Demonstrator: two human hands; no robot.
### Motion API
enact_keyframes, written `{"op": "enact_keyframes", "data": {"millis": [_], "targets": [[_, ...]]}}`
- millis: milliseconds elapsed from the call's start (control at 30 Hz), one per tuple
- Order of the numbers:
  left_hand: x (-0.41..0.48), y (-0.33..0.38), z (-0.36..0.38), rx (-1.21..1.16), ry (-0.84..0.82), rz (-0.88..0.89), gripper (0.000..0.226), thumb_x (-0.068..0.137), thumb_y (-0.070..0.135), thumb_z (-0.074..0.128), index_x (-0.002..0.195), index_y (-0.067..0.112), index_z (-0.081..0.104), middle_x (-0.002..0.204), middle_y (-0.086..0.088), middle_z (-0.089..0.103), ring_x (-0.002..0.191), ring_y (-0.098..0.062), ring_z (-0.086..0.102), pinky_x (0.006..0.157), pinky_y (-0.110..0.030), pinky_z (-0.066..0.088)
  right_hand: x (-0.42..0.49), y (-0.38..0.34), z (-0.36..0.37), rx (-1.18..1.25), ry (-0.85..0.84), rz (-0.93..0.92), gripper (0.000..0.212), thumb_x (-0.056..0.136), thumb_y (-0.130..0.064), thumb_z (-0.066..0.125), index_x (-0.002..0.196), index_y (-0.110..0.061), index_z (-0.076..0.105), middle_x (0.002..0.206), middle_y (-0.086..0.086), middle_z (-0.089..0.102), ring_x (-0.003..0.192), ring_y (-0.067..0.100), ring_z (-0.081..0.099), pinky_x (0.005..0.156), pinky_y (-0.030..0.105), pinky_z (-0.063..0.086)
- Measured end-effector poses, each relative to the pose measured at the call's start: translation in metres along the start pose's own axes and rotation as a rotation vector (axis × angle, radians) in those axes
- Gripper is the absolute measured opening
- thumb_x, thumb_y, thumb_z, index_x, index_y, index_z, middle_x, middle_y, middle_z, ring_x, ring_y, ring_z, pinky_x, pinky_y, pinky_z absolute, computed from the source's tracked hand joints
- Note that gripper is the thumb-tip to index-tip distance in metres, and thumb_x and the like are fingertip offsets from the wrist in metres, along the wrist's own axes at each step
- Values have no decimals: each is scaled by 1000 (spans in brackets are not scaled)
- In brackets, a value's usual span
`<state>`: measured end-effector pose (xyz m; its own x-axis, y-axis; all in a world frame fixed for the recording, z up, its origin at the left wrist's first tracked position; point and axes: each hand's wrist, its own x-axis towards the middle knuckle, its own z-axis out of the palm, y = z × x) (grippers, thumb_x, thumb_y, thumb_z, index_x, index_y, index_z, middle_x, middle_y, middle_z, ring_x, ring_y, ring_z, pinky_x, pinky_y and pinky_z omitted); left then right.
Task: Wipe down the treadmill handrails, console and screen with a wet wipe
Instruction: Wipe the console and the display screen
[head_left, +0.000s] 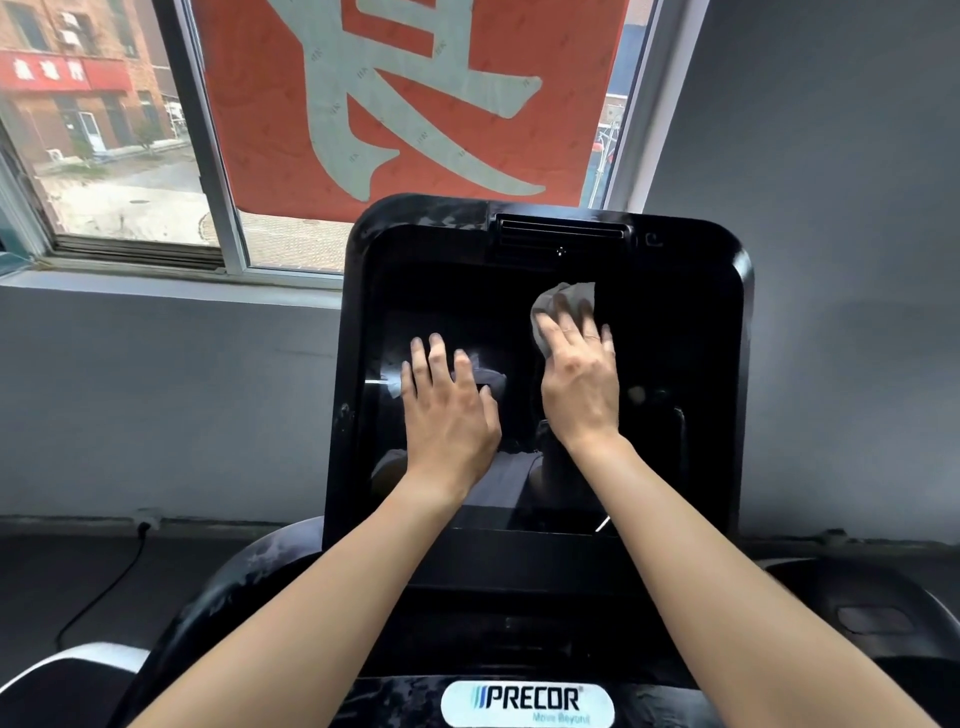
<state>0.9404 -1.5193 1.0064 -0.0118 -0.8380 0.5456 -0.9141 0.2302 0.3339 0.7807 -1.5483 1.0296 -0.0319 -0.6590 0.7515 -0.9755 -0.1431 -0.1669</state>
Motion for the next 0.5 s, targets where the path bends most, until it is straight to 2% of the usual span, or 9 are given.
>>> {"op": "enact_keyframes", "data": {"millis": [133, 267, 367, 500], "targets": [[-1, 2, 3, -1, 18, 1, 60, 102, 36, 46, 150, 2, 41, 165, -25, 22, 156, -40, 10, 127, -55, 15, 2, 0, 1, -34, 26, -17, 51, 97, -5, 45, 147, -13, 53, 154, 6, 51, 149, 31, 38, 124, 54, 22], [1, -1, 2, 27, 18, 9, 59, 101, 37, 45, 150, 3, 42, 164, -24, 24, 156, -40, 12, 126, -56, 17, 1, 1, 2, 24, 100, 122, 51, 92, -1, 48, 142, -6, 57, 148, 10, 57, 146, 33, 42, 123, 56, 26], [0, -4, 2, 44, 21, 19, 58, 102, 37, 46, 150, 4, 42, 164, -23, 25, 156, -39, 12, 126, -55, 17, 2, -10, 7, 124, 118, 200, 52, 91, 1, 45, 142, -4, 57, 150, 10, 55, 148, 34, 38, 123, 55, 24], [1, -3, 2, 42, 24, 23, 58, 102, 37, 46, 150, 4, 42, 164, -23, 25, 156, -39, 12, 127, -55, 15, 3, -8, 7, 109, 92, 165, 51, 93, -1, 48, 142, -7, 58, 152, 10, 53, 149, 35, 37, 123, 55, 24]]}}
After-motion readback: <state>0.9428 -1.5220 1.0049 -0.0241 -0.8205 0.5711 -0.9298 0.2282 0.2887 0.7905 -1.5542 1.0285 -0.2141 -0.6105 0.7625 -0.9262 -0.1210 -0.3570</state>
